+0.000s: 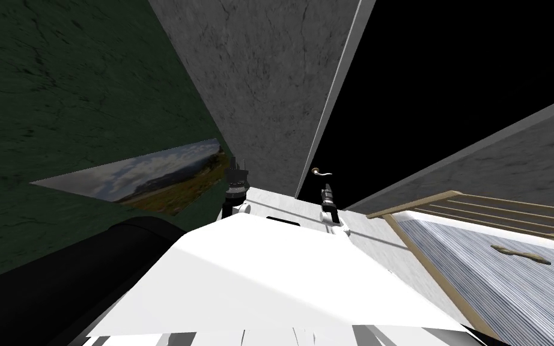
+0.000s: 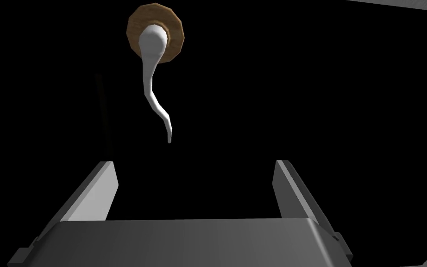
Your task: Pull the door open
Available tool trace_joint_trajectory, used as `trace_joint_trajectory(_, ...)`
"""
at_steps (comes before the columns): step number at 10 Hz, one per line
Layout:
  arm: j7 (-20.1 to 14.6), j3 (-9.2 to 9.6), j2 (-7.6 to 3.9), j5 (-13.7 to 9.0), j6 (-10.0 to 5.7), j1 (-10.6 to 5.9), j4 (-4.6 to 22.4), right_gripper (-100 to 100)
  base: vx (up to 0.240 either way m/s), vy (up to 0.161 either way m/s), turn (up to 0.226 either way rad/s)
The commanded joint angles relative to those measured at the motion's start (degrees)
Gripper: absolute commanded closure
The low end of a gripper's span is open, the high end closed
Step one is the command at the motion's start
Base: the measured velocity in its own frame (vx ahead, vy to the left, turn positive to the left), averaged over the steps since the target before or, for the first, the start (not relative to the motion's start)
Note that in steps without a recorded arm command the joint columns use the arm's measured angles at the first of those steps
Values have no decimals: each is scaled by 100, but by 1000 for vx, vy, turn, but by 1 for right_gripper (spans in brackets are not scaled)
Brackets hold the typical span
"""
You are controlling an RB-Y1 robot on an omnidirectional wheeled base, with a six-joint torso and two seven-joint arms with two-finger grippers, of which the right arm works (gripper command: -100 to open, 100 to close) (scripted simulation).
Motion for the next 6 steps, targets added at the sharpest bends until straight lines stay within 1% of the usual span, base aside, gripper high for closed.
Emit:
trace_joint_trajectory(1, -8, -23, -29, -12, -4, -76, 192, -100, 70, -52, 113)
trace_joint_trajectory(6, -33, -82, -109, -42, -61, -307, 767, -100, 55, -47, 93)
